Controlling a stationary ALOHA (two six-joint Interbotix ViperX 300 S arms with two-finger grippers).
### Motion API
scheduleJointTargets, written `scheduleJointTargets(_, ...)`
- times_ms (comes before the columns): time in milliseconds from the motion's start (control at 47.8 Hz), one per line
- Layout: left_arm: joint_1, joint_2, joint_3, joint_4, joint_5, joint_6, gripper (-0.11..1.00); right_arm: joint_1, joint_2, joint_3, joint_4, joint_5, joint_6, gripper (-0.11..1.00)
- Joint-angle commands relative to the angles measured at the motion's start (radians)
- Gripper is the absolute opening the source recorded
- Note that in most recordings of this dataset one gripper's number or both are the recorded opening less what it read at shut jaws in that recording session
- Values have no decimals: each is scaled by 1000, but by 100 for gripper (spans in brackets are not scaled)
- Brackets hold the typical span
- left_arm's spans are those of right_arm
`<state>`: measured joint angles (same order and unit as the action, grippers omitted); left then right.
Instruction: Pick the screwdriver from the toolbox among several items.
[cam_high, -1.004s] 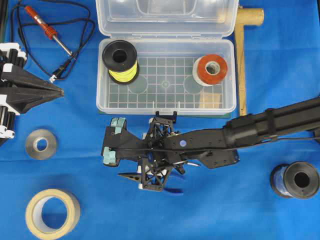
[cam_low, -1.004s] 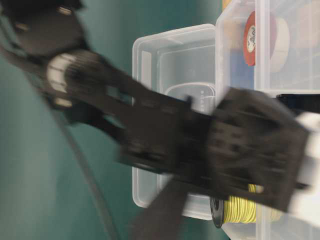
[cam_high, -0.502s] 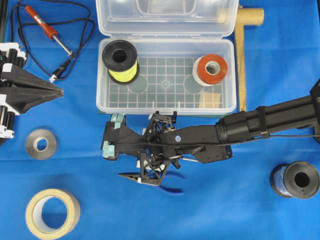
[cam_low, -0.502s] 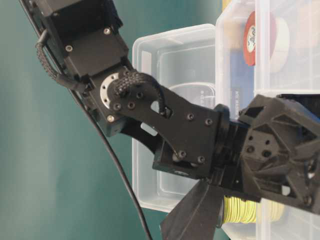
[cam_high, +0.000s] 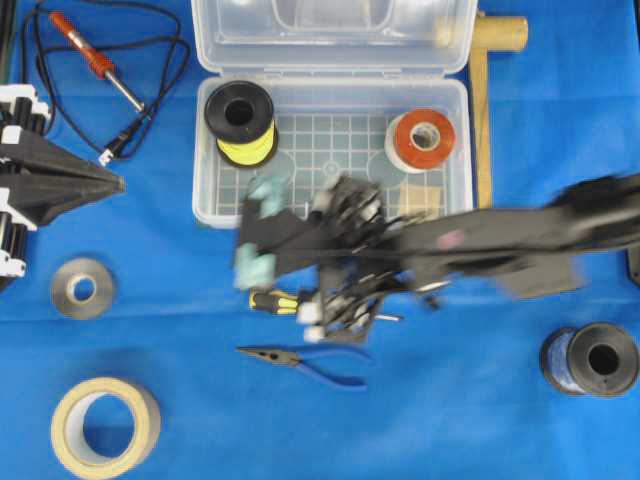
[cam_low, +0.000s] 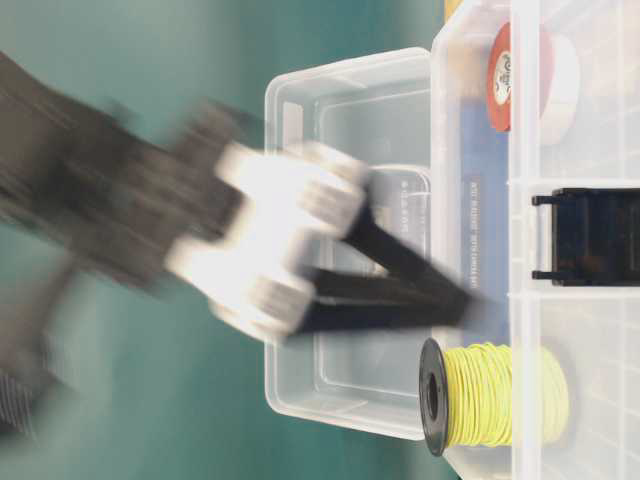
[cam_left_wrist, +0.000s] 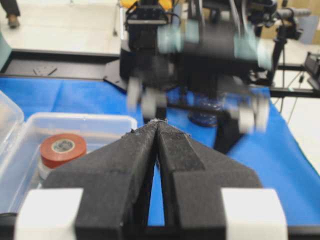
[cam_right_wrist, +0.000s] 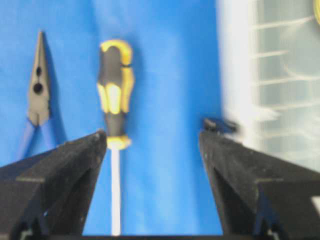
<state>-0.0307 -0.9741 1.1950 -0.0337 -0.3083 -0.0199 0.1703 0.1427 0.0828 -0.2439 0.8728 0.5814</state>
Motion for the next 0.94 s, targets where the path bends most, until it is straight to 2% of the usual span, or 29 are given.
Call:
scheduleJointTargets(0,0,-5,-12,-2,-5,0,0,12,-144,64,-48,-12,3,78)
scheduleJointTargets(126,-2,-14,-9,-2,-2,0,0,21,-293,210,-89,-81,31,78)
scheduleJointTargets(293,0,-18,-8,0,6,0,0,23,-523,462,-160,-258,97,79)
scheduleJointTargets(481,0,-18,-6,-2,5,0,0,23,-769,732,-222,-468,137,78)
scheduleJointTargets(711,0,-18,-2,0,5,-2,0,9,-940,966,-250,-655,140,78)
scheduleJointTargets(921,0,-18,-2,-2,3,0,0,-71,-1006,1108,-253,-785,140,78)
